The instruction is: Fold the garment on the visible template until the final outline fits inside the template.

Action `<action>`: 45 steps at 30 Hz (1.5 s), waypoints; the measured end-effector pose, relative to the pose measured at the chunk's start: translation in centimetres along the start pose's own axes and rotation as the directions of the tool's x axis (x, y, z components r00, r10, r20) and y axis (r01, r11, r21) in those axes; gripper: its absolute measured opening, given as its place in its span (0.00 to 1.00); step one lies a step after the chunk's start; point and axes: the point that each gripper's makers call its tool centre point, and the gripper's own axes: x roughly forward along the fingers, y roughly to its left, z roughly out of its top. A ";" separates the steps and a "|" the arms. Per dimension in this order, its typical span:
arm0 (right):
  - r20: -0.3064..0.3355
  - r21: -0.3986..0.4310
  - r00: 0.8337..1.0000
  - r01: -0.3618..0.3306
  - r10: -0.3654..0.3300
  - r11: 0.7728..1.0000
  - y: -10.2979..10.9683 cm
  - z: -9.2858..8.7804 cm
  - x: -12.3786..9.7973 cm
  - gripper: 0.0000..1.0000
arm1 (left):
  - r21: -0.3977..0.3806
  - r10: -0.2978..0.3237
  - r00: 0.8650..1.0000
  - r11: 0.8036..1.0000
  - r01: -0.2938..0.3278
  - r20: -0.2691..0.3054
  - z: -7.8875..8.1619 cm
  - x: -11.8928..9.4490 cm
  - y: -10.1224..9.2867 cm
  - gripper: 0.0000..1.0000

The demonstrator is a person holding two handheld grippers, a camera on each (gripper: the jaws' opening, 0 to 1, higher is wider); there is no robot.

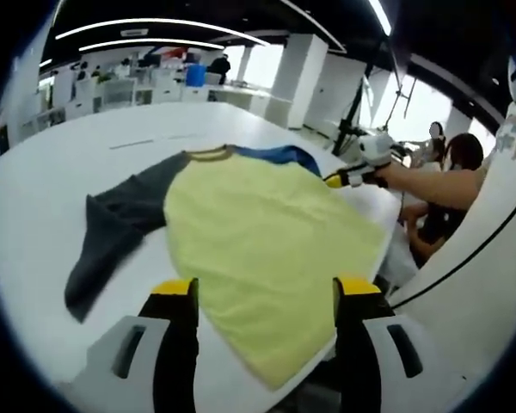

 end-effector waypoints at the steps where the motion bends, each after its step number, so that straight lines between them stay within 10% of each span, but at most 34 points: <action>1: 0.000 -0.006 1.000 -0.005 0.005 1.000 0.0 0.0 0.1 0.04 | -0.001 0.001 1.000 1.000 -0.001 0.000 0.0 0.0 0.0 0.60; 45: 0.033 -0.018 0.998 0.057 -0.056 0.998 -4.8 1.7 -3.5 0.00 | -0.004 0.004 0.999 1.000 -0.004 -0.033 -0.8 0.0 -0.5 0.58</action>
